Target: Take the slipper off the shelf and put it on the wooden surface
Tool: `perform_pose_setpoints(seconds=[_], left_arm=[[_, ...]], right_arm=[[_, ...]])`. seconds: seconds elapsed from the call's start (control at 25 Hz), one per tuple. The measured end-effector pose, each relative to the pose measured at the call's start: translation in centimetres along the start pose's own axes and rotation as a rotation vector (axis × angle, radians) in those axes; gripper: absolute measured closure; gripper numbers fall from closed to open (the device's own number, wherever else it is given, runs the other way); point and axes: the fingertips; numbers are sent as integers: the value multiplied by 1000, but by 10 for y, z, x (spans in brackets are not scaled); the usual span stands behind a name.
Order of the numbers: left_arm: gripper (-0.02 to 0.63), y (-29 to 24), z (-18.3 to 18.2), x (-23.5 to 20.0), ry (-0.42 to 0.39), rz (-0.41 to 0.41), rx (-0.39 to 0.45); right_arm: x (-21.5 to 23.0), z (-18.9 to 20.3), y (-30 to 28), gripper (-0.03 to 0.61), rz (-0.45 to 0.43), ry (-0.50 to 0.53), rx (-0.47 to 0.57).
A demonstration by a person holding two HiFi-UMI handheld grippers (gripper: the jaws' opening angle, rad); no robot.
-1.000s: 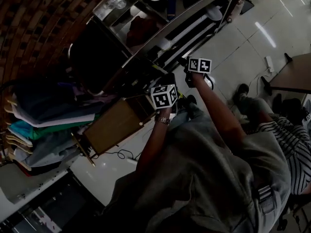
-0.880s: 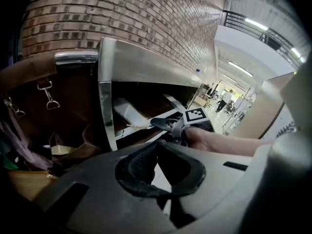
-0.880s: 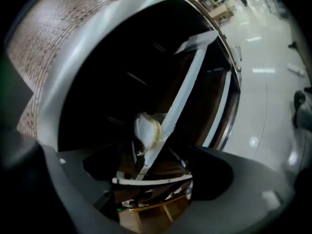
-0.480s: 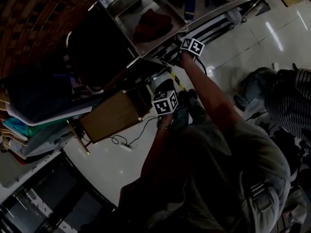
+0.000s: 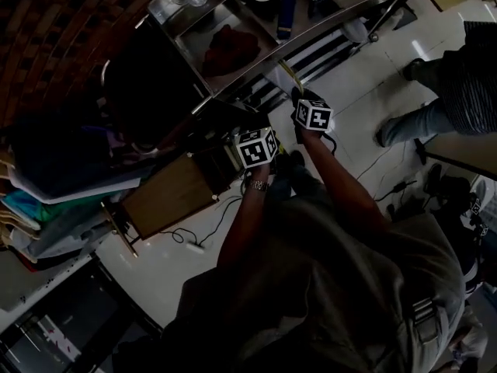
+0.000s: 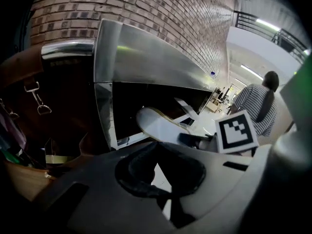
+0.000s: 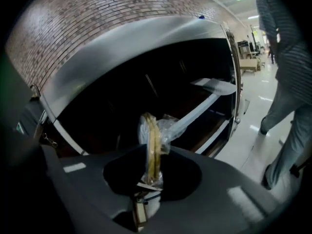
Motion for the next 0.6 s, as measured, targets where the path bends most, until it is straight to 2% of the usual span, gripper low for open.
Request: perform_pose_setpoints(seconds=[0.28, 0.6], left_arm=[[612, 9, -8, 33, -67, 26, 26], [612, 40, -3, 51, -91, 36, 61]], right_arm=[[11, 6, 61, 517, 75, 106, -27], [24, -1, 108, 518, 106, 111, 68]])
Point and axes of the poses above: the fingertips, and each gripper's own axes: y backward along the fingers, x to its right, z out of its underside, and after that the axes turned 11 degrees about -y, right-handed
